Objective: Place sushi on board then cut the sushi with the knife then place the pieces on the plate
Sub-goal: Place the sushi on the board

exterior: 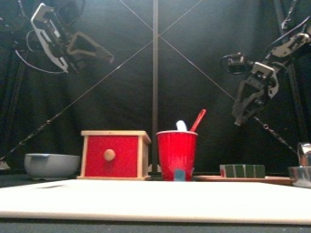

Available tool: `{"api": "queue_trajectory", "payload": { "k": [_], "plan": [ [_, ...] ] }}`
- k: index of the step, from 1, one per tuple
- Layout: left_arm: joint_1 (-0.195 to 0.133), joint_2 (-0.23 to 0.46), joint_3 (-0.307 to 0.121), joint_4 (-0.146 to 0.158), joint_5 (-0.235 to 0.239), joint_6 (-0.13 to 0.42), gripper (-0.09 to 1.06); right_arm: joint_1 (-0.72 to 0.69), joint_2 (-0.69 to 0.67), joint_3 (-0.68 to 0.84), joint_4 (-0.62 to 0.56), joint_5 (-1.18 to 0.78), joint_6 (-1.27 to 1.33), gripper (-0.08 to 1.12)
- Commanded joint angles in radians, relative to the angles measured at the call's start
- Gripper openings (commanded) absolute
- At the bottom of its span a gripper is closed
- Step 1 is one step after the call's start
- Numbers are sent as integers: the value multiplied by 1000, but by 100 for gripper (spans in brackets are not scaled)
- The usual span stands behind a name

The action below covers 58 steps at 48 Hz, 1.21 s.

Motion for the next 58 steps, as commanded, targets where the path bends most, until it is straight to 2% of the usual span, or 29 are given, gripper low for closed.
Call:
{"api": "queue_trajectory", "payload": {
  "k": [1, 14, 23, 37, 52, 58],
  "plan": [
    [-2, 3, -26, 0, -9, -3, -3, -8, 49, -38, -44, 26, -5, 104],
    [0, 5, -20, -15, -9, -2, -3, -9, 187, -54, -199, 43, -9, 104],
    [0, 5, -12, -31, -11, -2, -3, -12, 267, -63, -224, 37, -12, 104],
    [0, 5, -9, -34, -9, -2, -3, -23, 373, -94, -258, 37, -14, 103],
    [0, 5, -3, -64, -9, -2, -3, -29, 428, -103, -259, 18, -12, 103],
    [0, 3, 0, -66, -9, -2, -3, -41, 440, -103, -259, 11, -12, 103]
  ]
}}
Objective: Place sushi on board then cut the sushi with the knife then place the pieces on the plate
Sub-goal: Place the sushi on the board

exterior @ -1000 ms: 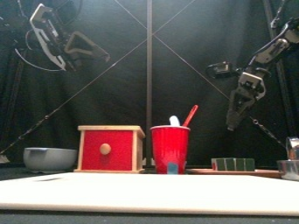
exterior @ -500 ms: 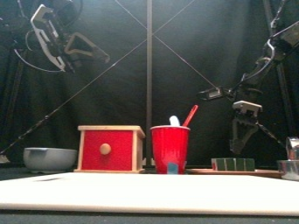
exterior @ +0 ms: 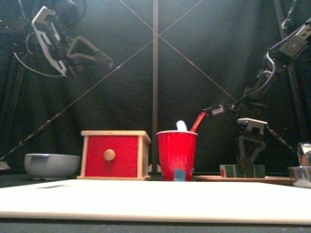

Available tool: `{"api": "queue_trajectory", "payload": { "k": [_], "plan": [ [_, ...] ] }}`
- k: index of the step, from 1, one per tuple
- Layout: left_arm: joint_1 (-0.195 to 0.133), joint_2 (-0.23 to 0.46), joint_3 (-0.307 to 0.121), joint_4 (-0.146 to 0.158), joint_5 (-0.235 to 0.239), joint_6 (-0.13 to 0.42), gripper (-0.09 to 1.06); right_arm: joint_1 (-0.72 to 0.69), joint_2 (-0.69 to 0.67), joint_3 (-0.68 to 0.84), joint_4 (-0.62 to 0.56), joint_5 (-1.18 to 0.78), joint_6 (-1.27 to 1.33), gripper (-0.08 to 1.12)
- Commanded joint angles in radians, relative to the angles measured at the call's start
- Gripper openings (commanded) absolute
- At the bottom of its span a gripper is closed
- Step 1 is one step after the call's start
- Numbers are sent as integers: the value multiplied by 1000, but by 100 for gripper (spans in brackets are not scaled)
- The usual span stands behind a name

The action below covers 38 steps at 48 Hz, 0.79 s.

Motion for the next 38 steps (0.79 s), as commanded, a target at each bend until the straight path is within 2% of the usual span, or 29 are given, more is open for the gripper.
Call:
{"api": "queue_trajectory", "payload": {
  "k": [1, 25, 30, 38],
  "plan": [
    [0, 0, -11, -2, -9, 0, -3, -15, -8, -20, 0, -14, 0, 103],
    [6, -2, 2, -3, -9, 0, -3, -18, 21, -15, 5, -37, 0, 101],
    [6, 0, 2, -6, -9, 0, -3, -14, 23, -14, 5, -37, 2, 96],
    [6, 0, 2, -6, -9, 0, -3, -14, 23, -14, 5, -34, 2, 79]
  ]
}}
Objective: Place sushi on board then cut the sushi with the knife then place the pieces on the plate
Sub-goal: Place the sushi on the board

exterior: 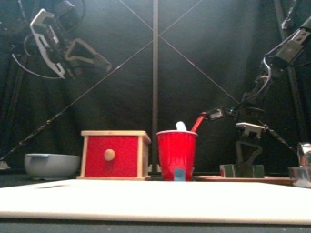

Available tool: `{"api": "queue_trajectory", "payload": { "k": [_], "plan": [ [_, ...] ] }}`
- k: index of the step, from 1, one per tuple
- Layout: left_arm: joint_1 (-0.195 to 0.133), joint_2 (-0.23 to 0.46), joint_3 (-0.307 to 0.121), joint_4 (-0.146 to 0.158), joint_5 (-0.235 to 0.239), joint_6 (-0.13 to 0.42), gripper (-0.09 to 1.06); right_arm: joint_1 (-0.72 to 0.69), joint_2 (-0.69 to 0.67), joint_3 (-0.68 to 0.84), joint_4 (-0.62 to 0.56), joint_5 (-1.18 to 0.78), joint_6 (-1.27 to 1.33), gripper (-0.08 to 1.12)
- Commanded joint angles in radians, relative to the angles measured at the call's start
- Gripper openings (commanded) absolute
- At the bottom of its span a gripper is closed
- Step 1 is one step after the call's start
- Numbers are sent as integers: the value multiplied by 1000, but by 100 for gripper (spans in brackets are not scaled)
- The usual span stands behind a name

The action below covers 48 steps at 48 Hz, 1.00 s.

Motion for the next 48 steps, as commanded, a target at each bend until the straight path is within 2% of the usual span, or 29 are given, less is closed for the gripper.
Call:
{"api": "queue_trajectory", "payload": {
  "k": [1, 8, 30, 38, 48],
  "plan": [
    [3, -2, -12, -3, -9, 0, -3, 2, -12, -12, -2, 0, -2, 77],
    [3, -2, -11, -3, -9, 0, -3, 3, -25, -25, 6, 11, 0, 68],
    [3, -2, -9, -11, -9, 0, -3, 48, -160, -101, 34, 156, 3, 68],
    [3, 0, -9, -11, -9, 0, -3, 49, -235, -114, 106, 207, 25, 68],
    [3, -2, -8, -11, -9, 0, -3, 71, -301, -124, 302, 255, 64, 68]
  ]
}}
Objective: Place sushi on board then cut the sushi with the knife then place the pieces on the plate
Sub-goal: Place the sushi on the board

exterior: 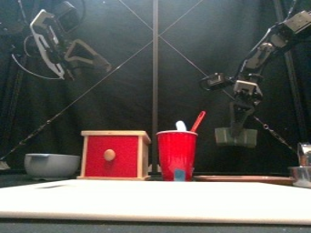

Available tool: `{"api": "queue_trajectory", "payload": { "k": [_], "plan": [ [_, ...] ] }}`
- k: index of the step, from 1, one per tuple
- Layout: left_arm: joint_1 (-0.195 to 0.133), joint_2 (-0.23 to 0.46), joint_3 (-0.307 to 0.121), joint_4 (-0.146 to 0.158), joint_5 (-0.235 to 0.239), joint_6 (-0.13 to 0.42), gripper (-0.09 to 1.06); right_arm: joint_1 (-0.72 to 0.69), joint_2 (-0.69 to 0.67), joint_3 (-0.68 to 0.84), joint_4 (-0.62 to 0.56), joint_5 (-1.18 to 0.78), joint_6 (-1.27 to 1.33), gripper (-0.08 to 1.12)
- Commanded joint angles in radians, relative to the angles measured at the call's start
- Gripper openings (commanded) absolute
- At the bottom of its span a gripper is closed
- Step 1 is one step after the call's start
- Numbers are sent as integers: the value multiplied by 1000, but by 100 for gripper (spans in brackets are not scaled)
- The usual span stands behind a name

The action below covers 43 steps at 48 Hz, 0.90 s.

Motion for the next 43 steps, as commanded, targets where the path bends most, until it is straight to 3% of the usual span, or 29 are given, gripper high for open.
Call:
{"api": "queue_trajectory", "payload": {
  "k": [1, 8, 18, 30, 43],
  "plan": [
    [2, 2, -9, 0, -9, 0, -3, 17, -46, -31, 94, 18, 29, 68],
    [2, 2, 2, 0, -9, 0, -3, 83, -61, -32, 130, 21, 155, 69],
    [5, 2, 17, 0, -9, 0, -3, 227, -64, -34, 48, 18, 422, 68],
    [5, 0, 23, 0, -9, 3, -3, 422, -44, -37, -175, -29, 890, 68],
    [11, 0, 34, 0, -8, 5, -3, 591, 78, -87, -486, -15, 1439, 68]
  ]
}}
